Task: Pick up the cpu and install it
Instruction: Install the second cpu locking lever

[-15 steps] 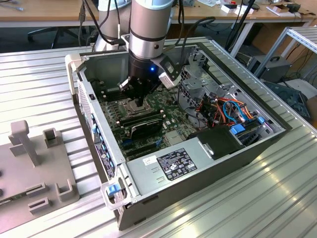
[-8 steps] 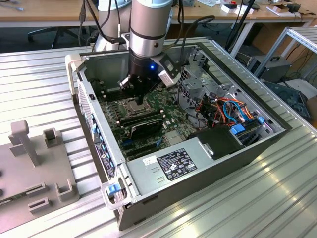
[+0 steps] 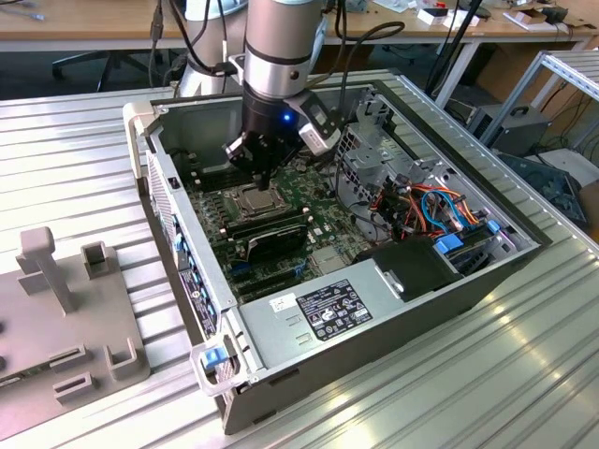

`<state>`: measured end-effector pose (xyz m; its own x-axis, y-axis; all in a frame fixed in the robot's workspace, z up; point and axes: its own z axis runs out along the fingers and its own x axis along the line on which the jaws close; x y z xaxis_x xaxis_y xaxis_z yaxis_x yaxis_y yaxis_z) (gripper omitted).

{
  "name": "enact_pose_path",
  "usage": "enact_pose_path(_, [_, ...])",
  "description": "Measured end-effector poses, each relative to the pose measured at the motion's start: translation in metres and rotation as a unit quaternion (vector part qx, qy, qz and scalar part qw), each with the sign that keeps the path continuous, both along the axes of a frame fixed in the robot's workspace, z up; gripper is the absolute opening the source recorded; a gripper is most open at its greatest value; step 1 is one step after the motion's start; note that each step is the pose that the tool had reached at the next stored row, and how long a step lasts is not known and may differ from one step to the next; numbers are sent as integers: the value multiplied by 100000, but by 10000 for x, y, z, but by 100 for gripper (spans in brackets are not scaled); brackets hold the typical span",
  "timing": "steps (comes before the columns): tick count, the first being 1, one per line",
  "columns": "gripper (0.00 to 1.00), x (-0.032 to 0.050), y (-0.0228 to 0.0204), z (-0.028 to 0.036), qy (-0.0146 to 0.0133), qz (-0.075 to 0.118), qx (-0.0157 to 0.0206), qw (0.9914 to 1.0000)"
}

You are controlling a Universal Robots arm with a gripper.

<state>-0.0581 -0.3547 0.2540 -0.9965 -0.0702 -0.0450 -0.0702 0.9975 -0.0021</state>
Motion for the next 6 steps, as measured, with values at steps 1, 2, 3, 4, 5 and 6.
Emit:
enact_pose_path(1, [11,0,0,0,2,-8,-1,100000])
enact_pose_path(2, [11,0,0,0,2,-9,-1,100000])
enact_pose_path(3, [11,1,0,0,1,-6,1,100000])
enact_pose_path(4, [11,2,0,0,1,-7,1,100000])
enact_pose_path(5, [11,2,0,0,-1,-7,3,100000])
enact_pose_path(6, [11,2,0,0,1,-5,1,100000])
